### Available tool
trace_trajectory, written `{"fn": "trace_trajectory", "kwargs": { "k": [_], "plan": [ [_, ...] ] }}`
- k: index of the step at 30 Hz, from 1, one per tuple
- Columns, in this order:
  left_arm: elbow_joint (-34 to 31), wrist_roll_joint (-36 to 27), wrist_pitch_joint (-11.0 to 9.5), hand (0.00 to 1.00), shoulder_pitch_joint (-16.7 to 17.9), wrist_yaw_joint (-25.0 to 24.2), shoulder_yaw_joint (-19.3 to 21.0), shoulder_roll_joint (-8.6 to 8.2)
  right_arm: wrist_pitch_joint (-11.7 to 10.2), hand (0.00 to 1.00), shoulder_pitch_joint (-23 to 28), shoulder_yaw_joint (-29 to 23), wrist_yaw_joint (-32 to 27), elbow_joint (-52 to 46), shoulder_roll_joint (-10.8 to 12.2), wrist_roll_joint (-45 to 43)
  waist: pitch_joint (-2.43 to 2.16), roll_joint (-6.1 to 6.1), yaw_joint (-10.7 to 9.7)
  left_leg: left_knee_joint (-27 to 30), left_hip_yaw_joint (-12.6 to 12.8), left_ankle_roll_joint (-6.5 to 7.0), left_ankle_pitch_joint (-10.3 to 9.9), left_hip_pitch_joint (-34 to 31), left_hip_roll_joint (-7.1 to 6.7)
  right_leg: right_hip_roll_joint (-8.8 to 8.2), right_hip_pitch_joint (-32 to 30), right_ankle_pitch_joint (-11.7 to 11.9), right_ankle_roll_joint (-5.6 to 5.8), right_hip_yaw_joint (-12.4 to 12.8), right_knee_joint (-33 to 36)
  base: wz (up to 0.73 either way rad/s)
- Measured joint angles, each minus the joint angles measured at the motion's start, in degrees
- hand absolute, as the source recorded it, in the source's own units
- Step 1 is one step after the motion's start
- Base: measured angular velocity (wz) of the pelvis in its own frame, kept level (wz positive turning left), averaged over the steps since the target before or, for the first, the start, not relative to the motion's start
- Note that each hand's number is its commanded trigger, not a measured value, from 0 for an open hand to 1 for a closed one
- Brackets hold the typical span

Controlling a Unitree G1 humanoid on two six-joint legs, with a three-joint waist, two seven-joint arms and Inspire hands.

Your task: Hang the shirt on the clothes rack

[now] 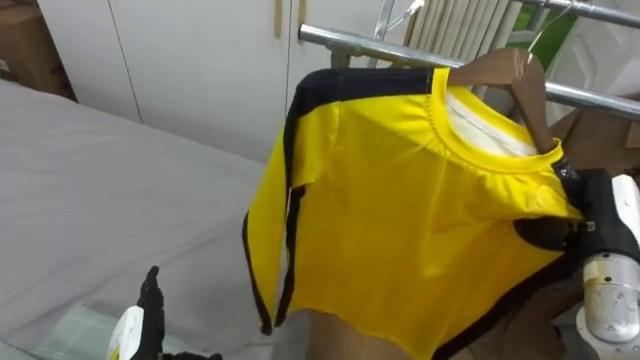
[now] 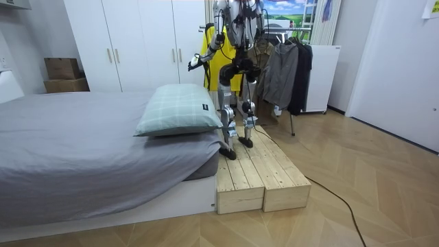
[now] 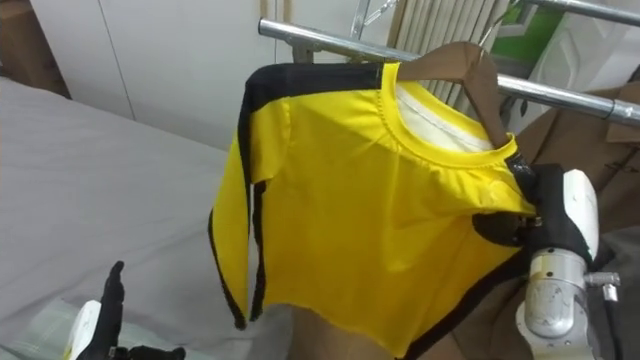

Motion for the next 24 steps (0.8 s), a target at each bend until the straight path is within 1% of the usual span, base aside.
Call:
{"fn": "trace_trajectory", "kwargs": {
  "k": [5,9,14,16,20,23,24],
  "plan": [
    [0.1,1.0,0.0,0.00,0.0,-0.2,0.0,0.07,0.0,1.00,-2.2,0.2,0.3,3.6,0.0,3.0,0.15,-0.26,0.5,0.0,-0.2,0.00,0.0,-0.3,0.00,-0.08,0.0,0.0,0.04,-0.4,-0.2,0.03],
    [-0.1,2.4,0.0,0.00,-0.2,-1.6,0.1,0.09,0.1,1.00,-2.6,0.2,2.3,5.2,-0.8,4.2,0.32,-0.62,1.4,0.0,-0.3,0.00,0.0,-0.5,0.00,-0.10,-0.2,-0.1,0.09,-0.5,-0.3,0.00],
    [-0.3,2.5,0.0,0.00,-0.7,-1.8,0.1,0.24,0.1,1.00,-2.9,0.2,3.2,6.5,-1.3,4.2,0.33,-0.86,1.5,0.0,-0.6,0.00,0.0,-0.6,0.00,-0.19,-0.1,-0.1,0.09,-1.0,-0.2,0.03],
    [-0.3,2.7,-0.1,0.00,-0.9,-1.9,0.1,0.40,-0.2,1.00,-3.7,0.2,3.6,8.7,-1.4,4.4,0.29,-1.05,1.5,0.1,-0.7,0.00,0.0,-0.6,0.00,-0.21,0.0,-0.1,0.09,-1.1,-0.2,0.02],
    [-0.3,2.7,-0.9,0.00,-1.0,-2.1,0.1,0.66,-0.6,1.00,-5.0,0.3,4.4,12.8,-1.5,5.9,0.31,-1.29,1.8,0.1,-0.7,0.00,0.0,-0.5,0.00,-0.23,0.1,-0.1,0.09,-1.2,-0.2,0.00],
    [-0.3,2.7,-2.1,0.00,-1.0,-2.1,0.2,0.67,-0.7,1.00,-5.0,0.3,5.1,14.0,-1.5,6.1,0.33,-1.31,2.4,0.1,-0.7,0.00,0.0,-0.5,0.00,-0.23,0.1,-0.1,0.09,-1.2,-0.3,0.00],
    [-0.3,2.7,-2.5,0.00,-1.1,-2.1,0.2,0.68,-1.4,1.00,-5.0,0.3,5.4,14.9,-1.5,6.2,0.33,-1.31,2.6,0.1,-0.7,0.00,0.0,-0.5,0.00,-0.23,0.1,-0.1,0.09,-1.2,-0.3,0.00]
  ]
}}
